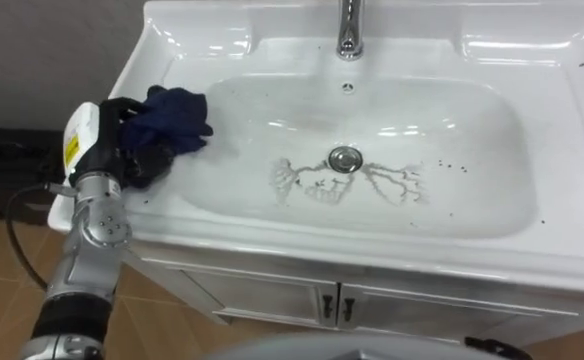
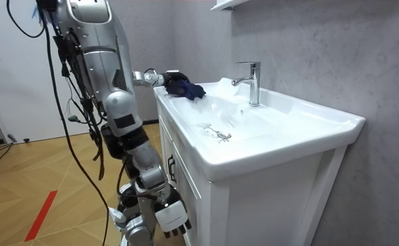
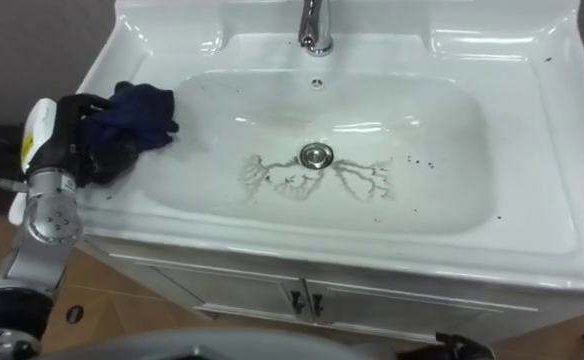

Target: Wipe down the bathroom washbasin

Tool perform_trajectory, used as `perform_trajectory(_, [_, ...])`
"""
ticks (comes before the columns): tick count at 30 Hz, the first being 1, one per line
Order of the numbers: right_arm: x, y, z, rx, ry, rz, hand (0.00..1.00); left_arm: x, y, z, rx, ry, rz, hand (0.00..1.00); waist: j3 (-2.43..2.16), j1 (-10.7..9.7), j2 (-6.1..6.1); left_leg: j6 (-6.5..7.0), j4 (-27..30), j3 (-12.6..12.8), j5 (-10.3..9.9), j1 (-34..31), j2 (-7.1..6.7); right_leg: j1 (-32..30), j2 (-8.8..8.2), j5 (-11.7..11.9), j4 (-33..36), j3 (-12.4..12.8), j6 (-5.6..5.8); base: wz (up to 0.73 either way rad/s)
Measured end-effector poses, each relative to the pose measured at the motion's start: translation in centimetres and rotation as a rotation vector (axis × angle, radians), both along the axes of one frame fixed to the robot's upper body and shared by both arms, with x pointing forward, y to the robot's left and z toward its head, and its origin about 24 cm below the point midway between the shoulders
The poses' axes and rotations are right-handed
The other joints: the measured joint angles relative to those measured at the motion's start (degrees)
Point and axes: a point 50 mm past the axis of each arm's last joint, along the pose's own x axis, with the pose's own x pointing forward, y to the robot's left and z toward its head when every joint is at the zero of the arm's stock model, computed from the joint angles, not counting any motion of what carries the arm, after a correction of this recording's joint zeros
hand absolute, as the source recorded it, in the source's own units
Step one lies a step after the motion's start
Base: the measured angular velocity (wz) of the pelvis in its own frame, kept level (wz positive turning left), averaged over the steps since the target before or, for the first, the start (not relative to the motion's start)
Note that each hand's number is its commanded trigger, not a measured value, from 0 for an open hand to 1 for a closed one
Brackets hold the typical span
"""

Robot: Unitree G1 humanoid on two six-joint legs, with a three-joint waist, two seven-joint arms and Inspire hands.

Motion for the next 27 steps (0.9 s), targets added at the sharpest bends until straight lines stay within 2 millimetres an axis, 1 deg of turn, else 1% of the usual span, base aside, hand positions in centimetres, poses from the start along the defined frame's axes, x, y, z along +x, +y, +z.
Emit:
perform_trajectory(2, [0.0, 0.1, 0.0, 0.003, -0.004, -0.014, 0.00, 0.2, -0.2, 0.6, 0.002, -0.025, -0.008, 1.00, 0.33, 0.15, 0.01, 0.00, 0.04, -0.60, 0.00, -0.51, 0.02, -0.32, -0.06, 0.00, -0.01, -0.56, 0.01, 0.20])
perform_trajectory(3, [0.1, 0.1, -0.1, 0.007, -0.013, -0.032, 0.00, 0.4, -0.3, 1.0, 0.004, -0.044, -0.013, 1.00, 0.41, 0.07, -0.12, 0.01, 0.18, -1.14, 0.01, -1.27, 0.01, -0.81, -0.13, 0.00, 0.01, -1.17, 0.01, 0.20])
perform_trajectory(4, [0.1, 0.3, -0.1, 0.013, -0.026, -0.048, 0.00, 0.6, -0.5, 1.6, 0.011, -0.070, -0.023, 1.00, 0.47, -0.17, 0.02, 0.01, 0.31, -1.41, 0.01, -1.50, 0.03, -0.87, -0.17, 0.00, 0.00, -1.60, 0.01, 0.20])
perform_trajectory(6, [-0.1, 0.6, -0.2, 0.022, -0.035, -0.074, 0.00, 0.9, -0.7, 2.5, 0.023, -0.111, -0.034, 1.00, 0.74, -0.16, -0.42, 0.00, 0.28, -1.85, 0.01, -1.65, 0.06, -0.90, -0.12, 0.00, 0.05, -2.02, 0.01, 0.13])
perform_trajectory(9, [0.2, 0.7, -0.2, 0.021, -0.061, -0.078, 0.00, 1.3, -1.2, 4.1, 0.054, -0.188, -0.051, 1.00, 0.74, -0.60, -0.47, 0.00, 0.31, -2.44, 0.01, -2.25, -0.07, -1.04, -0.20, 0.02, 0.10, -2.26, 0.02, 0.09])
perform_trajectory(13, [-0.5, 0.7, -0.3, 0.021, -0.052, -0.100, 0.00, 1.6, -2.2, 5.7, 0.106, -0.266, -0.089, 1.00, 0.70, -0.62, -0.24, 0.00, 0.33, -2.53, 0.01, -2.16, -0.14, -0.91, -0.27, 0.02, 0.08, -2.10, 0.01, 0.01])
perform_trajectory(14, [-0.6, 0.6, -0.3, 0.018, -0.047, -0.093, 0.00, 1.7, -2.4, 6.1, 0.107, -0.287, -0.095, 1.00, 0.80, -0.88, -0.03, 0.00, 0.36, -2.53, 0.01, -2.17, -0.17, -0.85, -0.31, 0.02, 0.08, -2.24, 0.02, 0.00])
perform_trajectory(16, [-0.7, 0.5, -0.2, 0.014, -0.040, -0.079, 0.00, 1.8, -3.0, 6.3, 0.116, -0.300, -0.117, 1.00, 0.91, -0.98, 0.65, 0.00, 0.37, -2.56, 0.01, -2.20, -0.22, -0.83, -0.34, 0.02, 0.08, -2.25, 0.02, 0.00])
perform_trajectory(19, [-1.1, 0.2, -0.2, 0.010, -0.020, -0.067, 0.00, 1.9, -3.6, 6.3, 0.132, -0.298, -0.146, 1.00, 1.07, -1.24, 1.28, 0.00, 0.51, -2.57, 0.01, -2.23, -0.18, -0.82, -0.33, 0.02, 0.10, -2.30, 0.02, 0.00])
perform_trajectory(20, [-0.9, 0.2, -0.2, 0.009, -0.022, -0.066, 0.00, 2.0, -3.8, 6.3, 0.141, -0.298, -0.153, 1.00, 1.11, -1.33, 1.38, 0.00, 0.67, -2.57, 0.01, -2.35, -0.17, -0.85, -0.33, 0.02, 0.10, -2.33, 0.02, 0.03])
perform_trajectory(22, [-0.8, 0.2, -0.1, 0.008, -0.018, -0.052, 0.00, 2.0, -4.2, 6.5, 0.144, -0.311, -0.171, 1.00, 1.21, -2.18, 1.60, 0.00, 1.43, -2.74, 0.00, -3.18, -0.13, -1.08, -0.33, 0.02, 0.09, -2.43, 0.02, 0.07])
perform_trajectory(24, [-0.7, 0.2, -0.1, 0.008, -0.018, -0.047, 0.00, 2.1, -4.7, 6.8, 0.142, -0.324, -0.189, 1.00, 1.21, -2.38, 1.66, -0.01, 1.42, -2.86, 0.00, -3.45, -0.10, -1.13, -0.23, 0.02, 0.08, -2.40, 0.02, 0.03])
perform_trajectory(27, [-0.9, 0.2, -0.2, 0.009, -0.005, -0.035, 0.00, 2.1, -5.7, 7.0, 0.165, -0.334, -0.235, 1.00, 1.08, -2.36, 1.84, -0.01, 1.35, -3.16, 0.00, -3.58, -0.12, -1.15, -0.21, 0.02, 0.09, -2.34, 0.02, 0.01])
